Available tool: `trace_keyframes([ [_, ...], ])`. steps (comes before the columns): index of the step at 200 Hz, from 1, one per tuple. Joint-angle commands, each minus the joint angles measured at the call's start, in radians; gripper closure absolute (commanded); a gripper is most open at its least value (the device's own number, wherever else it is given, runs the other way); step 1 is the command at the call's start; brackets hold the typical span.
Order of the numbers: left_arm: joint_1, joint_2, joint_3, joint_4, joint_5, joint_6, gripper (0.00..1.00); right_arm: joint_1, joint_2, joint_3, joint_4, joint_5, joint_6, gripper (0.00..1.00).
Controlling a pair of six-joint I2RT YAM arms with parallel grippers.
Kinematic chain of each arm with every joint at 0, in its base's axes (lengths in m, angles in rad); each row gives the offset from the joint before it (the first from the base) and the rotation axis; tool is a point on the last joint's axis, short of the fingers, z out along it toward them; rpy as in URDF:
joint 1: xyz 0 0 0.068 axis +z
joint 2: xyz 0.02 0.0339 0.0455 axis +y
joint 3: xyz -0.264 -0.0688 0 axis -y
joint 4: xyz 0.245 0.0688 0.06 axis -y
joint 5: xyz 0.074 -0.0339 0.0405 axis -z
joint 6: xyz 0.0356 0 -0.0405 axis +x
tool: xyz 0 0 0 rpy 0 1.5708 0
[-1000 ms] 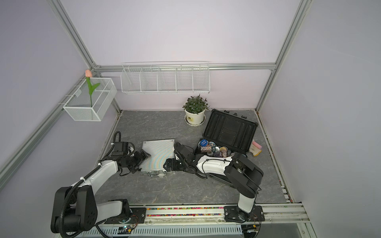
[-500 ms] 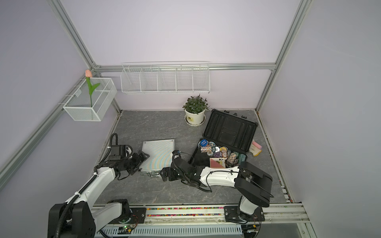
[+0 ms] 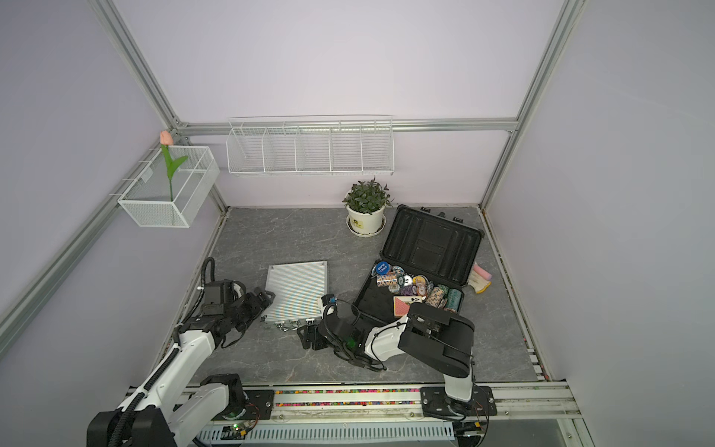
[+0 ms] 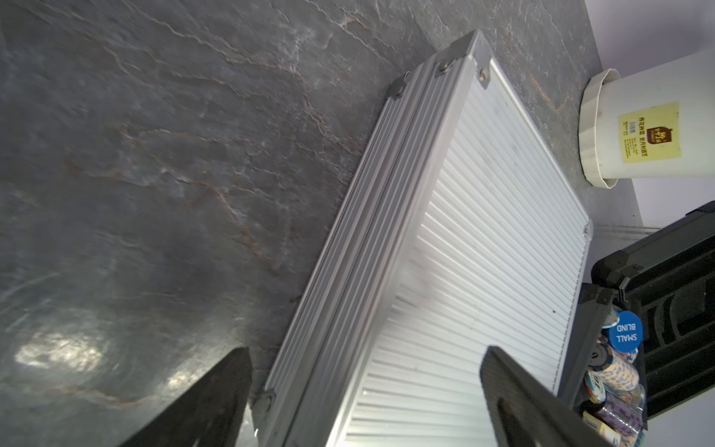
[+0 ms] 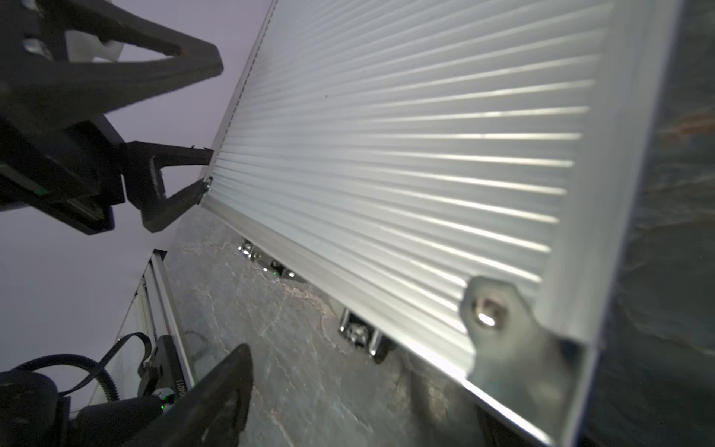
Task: Open the poker set cases
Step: Open the case lid on the poker set case.
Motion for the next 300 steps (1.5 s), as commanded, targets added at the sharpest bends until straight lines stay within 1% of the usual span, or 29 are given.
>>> trace_keyframes([
  [1, 0.001, -0.003, -0.002, 0.031, -0.013, 0.006, 0.06, 0.001, 0.054, 0.015, 0.091, 0.025, 0.022, 0.10],
  [25, 0.001, 0.029, -0.025, 0.074, 0.033, 0.001, 0.06, 0.000, 0.119, 0.043, 0.140, -0.004, 0.014, 0.08],
  [52, 0.000, 0.070, -0.055, 0.120, 0.071, -0.013, 0.07, -0.001, 0.161, 0.059, 0.177, -0.007, 0.020, 0.07],
  [77, 0.001, 0.086, -0.069, 0.134, 0.098, -0.022, 0.07, -0.004, 0.173, 0.064, 0.204, -0.012, 0.015, 0.07],
  [114, 0.001, 0.083, -0.072, 0.139, 0.118, -0.037, 0.08, -0.003, 0.164, 0.056, 0.206, -0.022, 0.031, 0.11],
  [139, 0.000, 0.071, -0.076, 0.142, 0.133, -0.044, 0.08, -0.001, 0.157, 0.031, 0.252, -0.024, 0.051, 0.15],
  [151, 0.000, 0.063, -0.080, 0.140, 0.136, -0.048, 0.08, -0.001, 0.159, 0.029, 0.266, -0.036, 0.052, 0.20],
  [168, 0.001, 0.053, -0.086, 0.144, 0.143, -0.058, 0.08, -0.002, 0.164, 0.028, 0.268, -0.057, 0.051, 0.21],
  [195, 0.001, 0.055, -0.099, 0.178, 0.162, -0.067, 0.08, 0.000, 0.164, 0.004, 0.292, -0.042, 0.067, 0.24],
  [204, 0.001, 0.062, -0.095, 0.179, 0.162, -0.065, 0.09, 0.001, 0.164, -0.003, 0.301, -0.037, 0.070, 0.28],
  [255, 0.001, 0.090, -0.078, 0.155, 0.144, -0.030, 0.09, -0.002, 0.178, -0.014, 0.314, -0.016, 0.102, 0.32],
  [265, 0.001, 0.087, -0.072, 0.141, 0.133, -0.023, 0.09, -0.004, 0.180, -0.018, 0.297, -0.001, 0.120, 0.38],
  [300, 0.000, 0.078, -0.043, 0.108, 0.099, -0.001, 0.09, -0.019, 0.193, -0.048, 0.354, -0.001, 0.176, 0.42],
])
